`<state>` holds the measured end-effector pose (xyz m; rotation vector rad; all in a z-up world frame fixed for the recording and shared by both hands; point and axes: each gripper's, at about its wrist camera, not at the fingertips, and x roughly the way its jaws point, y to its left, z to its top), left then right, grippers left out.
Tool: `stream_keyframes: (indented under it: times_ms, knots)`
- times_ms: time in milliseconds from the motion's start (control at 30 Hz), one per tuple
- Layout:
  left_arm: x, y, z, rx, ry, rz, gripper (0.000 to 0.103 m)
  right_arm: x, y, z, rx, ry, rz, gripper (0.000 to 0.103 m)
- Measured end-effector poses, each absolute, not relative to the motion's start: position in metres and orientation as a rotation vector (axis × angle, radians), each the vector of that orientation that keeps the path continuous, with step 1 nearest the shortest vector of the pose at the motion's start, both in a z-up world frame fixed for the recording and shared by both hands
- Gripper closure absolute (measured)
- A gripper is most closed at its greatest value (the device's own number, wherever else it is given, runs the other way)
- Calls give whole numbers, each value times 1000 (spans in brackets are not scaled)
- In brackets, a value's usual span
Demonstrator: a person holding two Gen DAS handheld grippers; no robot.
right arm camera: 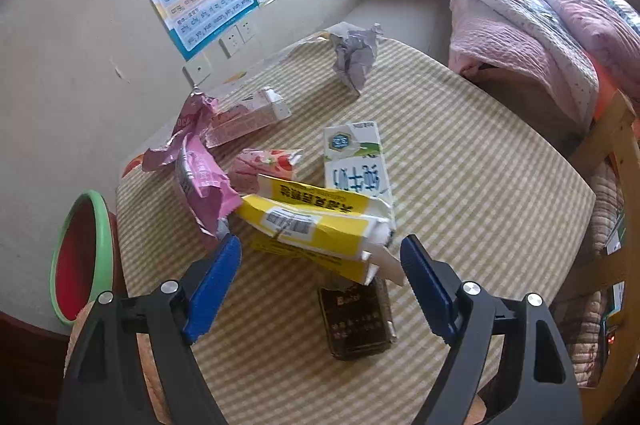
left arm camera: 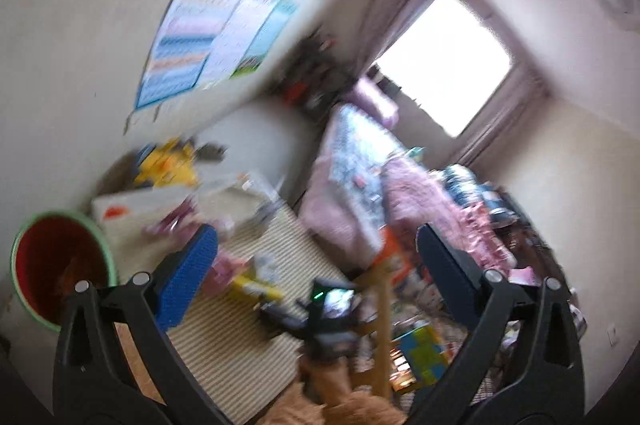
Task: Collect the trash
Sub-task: 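Grasp the yellow carton on the table with the right gripper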
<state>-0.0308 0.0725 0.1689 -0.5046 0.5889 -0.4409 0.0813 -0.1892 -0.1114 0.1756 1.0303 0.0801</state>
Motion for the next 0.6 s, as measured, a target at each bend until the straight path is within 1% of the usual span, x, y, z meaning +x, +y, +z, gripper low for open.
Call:
stream_keyframes:
  times_ms: [100, 333, 600]
  knots:
    - [-36, 71, 186, -505, 536, -433, 6, 81, -195, -113, 199, 1034, 71, 24]
    - [-25, 74, 181, -575, 569, -381, 6, 81, -194, -112, 198, 1032, 79, 24]
    - [-33, 77, 186, -588, 539, -371, 6, 84, -191, -113, 195, 1030, 87, 24]
